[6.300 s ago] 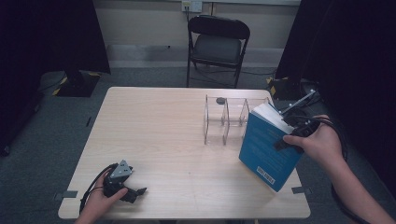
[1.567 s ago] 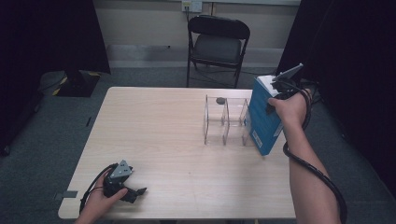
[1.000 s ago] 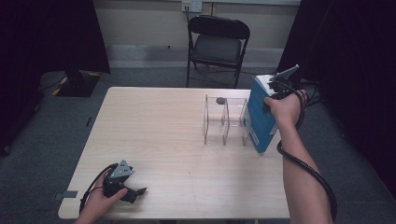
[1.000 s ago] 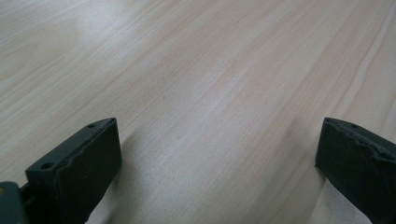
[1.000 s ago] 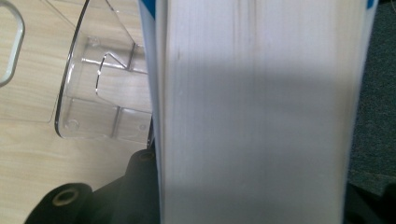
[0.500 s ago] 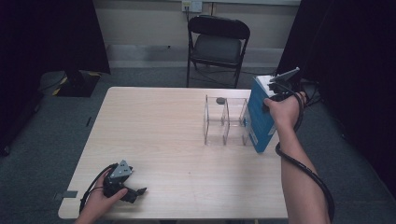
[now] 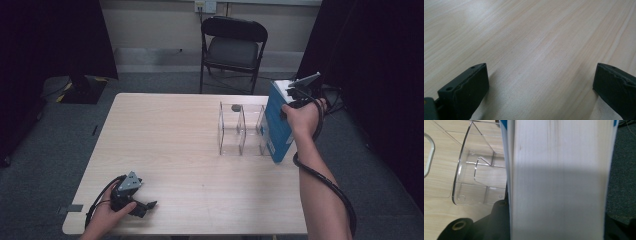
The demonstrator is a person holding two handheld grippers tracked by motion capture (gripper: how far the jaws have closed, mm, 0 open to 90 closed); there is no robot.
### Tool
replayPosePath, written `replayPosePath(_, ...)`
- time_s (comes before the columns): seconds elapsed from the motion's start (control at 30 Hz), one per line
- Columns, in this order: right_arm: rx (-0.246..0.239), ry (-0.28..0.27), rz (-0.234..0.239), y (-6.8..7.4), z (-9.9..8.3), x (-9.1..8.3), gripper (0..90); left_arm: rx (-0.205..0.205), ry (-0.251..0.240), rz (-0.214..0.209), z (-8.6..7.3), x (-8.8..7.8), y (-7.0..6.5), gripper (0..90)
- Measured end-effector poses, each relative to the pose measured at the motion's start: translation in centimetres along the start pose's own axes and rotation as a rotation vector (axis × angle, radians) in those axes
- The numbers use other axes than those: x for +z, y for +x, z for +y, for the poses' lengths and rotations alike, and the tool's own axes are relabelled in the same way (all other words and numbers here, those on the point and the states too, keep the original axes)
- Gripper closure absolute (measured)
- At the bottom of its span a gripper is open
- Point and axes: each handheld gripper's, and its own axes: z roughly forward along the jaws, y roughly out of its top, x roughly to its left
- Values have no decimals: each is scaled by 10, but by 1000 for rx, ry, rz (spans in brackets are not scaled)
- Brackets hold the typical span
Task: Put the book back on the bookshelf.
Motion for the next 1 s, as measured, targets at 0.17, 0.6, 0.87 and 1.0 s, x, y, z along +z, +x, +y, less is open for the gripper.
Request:
replayPosePath(0.17,9,15,24,-2,1,0,595,-8,-1,-3,0,0,-1,0)
replayPosePath(0.6,1,32,12,0,0,-10,497,-7,-1,-3,0,0,0,0)
replayPosePath(0.87,11,37,22,-4,-5,-15,432,-8,-1,-3,0,0,-1,0)
replayPosePath(1.0,8,40,37,-4,-7,-19,380,-8,0,-4,0,0,-1,0)
